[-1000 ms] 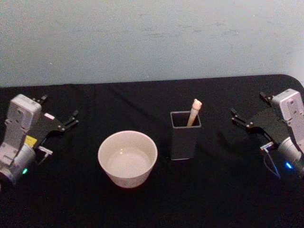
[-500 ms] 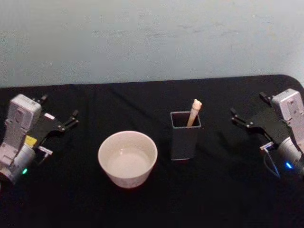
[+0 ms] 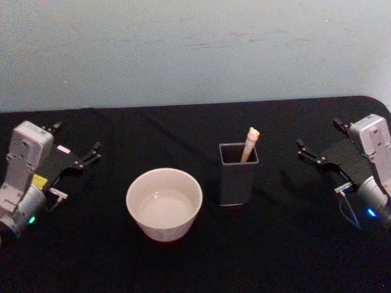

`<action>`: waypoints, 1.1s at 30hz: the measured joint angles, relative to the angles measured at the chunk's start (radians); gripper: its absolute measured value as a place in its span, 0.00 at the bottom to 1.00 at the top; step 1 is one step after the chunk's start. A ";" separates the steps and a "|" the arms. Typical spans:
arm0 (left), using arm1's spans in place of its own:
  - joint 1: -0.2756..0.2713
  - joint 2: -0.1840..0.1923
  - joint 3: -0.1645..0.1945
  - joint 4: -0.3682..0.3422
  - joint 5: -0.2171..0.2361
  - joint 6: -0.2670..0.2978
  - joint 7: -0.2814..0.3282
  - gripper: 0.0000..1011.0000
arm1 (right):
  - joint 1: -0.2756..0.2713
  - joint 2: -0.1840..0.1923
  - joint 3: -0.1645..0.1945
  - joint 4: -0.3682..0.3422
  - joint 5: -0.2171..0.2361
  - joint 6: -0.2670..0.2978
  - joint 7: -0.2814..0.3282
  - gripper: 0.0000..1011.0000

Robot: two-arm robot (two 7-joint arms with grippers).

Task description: Pick up the stirring spoon with one hand, stir inside the cup, then place it back in its original position.

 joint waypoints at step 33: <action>0.000 0.000 0.000 0.000 0.000 0.000 0.000 0.99 | -0.186 0.075 0.154 -0.276 0.268 0.102 0.342 0.99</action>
